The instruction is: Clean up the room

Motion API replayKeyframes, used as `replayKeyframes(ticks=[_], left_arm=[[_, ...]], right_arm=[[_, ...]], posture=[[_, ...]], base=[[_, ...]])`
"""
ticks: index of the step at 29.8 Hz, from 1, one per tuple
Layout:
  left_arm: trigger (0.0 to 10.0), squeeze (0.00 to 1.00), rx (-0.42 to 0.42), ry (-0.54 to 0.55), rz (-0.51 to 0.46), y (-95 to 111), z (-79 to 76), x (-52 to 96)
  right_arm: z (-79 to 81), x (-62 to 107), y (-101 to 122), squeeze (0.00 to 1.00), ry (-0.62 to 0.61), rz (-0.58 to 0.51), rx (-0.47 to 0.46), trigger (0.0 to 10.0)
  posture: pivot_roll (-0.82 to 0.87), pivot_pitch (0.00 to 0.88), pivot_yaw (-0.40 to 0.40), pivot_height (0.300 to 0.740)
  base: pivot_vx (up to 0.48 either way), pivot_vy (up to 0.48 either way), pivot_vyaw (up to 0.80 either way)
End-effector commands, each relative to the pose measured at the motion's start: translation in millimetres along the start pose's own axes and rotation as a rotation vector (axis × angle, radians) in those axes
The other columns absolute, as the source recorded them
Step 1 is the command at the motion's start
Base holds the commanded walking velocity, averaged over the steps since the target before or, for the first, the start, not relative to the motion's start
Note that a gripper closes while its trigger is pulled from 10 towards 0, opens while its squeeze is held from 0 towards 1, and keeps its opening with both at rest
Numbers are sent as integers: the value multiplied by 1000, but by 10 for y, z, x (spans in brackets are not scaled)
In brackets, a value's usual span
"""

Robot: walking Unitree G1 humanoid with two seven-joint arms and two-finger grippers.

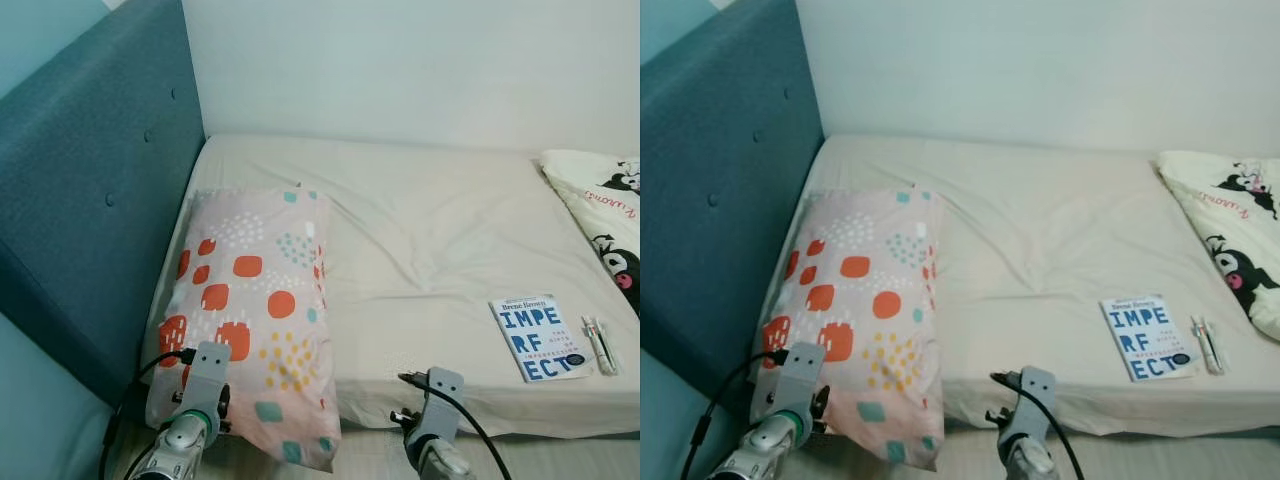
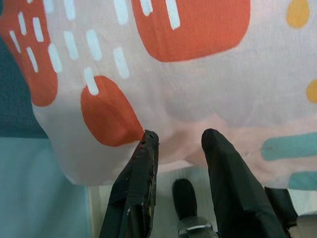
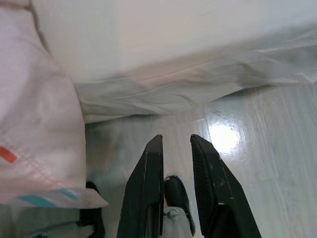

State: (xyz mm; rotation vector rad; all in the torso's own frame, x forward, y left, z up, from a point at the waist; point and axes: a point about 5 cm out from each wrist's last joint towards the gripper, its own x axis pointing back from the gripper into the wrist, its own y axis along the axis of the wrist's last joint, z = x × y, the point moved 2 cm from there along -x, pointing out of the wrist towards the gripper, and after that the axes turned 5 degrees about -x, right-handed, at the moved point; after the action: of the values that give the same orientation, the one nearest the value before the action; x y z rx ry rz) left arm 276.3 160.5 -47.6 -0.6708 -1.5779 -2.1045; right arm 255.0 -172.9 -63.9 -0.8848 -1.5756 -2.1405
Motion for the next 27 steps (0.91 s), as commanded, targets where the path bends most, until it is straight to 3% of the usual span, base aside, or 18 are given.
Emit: replayKeyframes(ticks=[1,4,7,10,13,15,16,17,20,27], left_arm=[[10000,0,-30,-18,33,-97,-31,20],[10000,0,-7,-28,34,-107,-60,26],[10000,0,-54,-60,30,-105,-117,30],[10000,0,-46,-15,13,-68,-79,23],[10000,0,-15,15,1,-41,-33,17],[10000,0,48,23,-6,-24,-10,14],[10000,0,147,32,-14,-2,6,10],[10000,0,168,34,-16,2,10,9],[10000,0,75,-1,-38,11,-17,16],[10000,0,47,4,-25,-26,-11,23]], right_arm=[[-48,27,-73,0,11,5,-29,10000],[-25,25,-71,0,34,9,-30,10000],[1,13,-47,0,28,10,-29,10000],[33,4,-38,0,27,18,45,10000],[68,-1,1,0,40,-5,37,10000],[87,-7,36,0,49,-20,-8,10000],[108,-14,84,0,59,-41,-26,10000],[112,-15,95,0,62,-47,-29,10000],[129,-20,116,0,61,-52,17,10000],[139,-19,133,0,47,-69,-17,10000]], posture=[[62,0,-2,740],[63,0,-4,740],[61,0,-3,740],[64,0,-8,740],[69,0,-13,740],[73,0,-16,740],[80,0,-20,740],[80,0,-20,740],[79,0,-15,740],[71,0,-10,740]], base=[[0,0,0],[0,0,0],[0,0,0],[0,0,0],[0,0,0],[0,0,0],[0,0,0],[0,0,0],[0,0,0],[0,0,0]])
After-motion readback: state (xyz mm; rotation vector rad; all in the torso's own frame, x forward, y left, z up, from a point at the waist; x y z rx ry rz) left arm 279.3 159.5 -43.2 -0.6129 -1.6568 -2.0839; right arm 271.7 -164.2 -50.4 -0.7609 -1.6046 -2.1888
